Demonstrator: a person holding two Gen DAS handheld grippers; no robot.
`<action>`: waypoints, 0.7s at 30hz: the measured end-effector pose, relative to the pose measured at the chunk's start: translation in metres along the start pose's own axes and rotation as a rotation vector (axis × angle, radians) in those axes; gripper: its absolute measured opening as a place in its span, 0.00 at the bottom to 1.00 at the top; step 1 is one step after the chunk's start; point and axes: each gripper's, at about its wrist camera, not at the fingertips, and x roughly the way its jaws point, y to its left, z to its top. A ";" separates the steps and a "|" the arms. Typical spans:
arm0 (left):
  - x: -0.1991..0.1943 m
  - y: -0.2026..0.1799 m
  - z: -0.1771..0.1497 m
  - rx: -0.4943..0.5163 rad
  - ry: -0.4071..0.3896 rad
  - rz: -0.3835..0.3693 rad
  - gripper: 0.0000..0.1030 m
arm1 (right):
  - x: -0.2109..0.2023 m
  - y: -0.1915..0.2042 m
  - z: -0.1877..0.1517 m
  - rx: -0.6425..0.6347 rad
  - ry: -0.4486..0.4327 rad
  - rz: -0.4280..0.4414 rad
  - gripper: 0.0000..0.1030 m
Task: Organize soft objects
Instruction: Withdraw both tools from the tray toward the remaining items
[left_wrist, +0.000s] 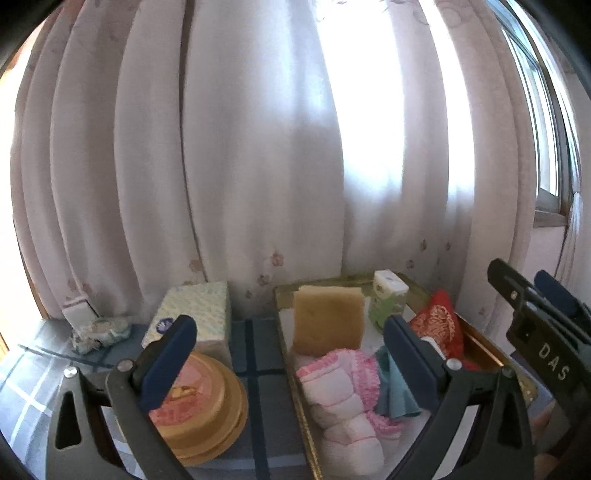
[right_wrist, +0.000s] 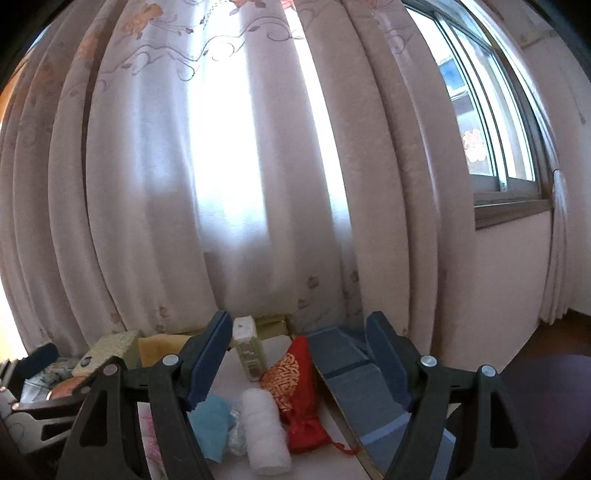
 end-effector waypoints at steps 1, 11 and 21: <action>-0.001 -0.001 -0.001 0.008 -0.008 0.006 1.00 | -0.002 0.000 0.000 0.004 -0.007 -0.007 0.75; -0.007 0.001 -0.010 0.026 -0.044 0.034 1.00 | -0.017 -0.001 -0.002 0.045 -0.021 -0.013 0.75; -0.012 0.016 -0.015 -0.026 -0.009 0.015 1.00 | -0.032 0.010 -0.005 0.032 -0.042 -0.023 0.75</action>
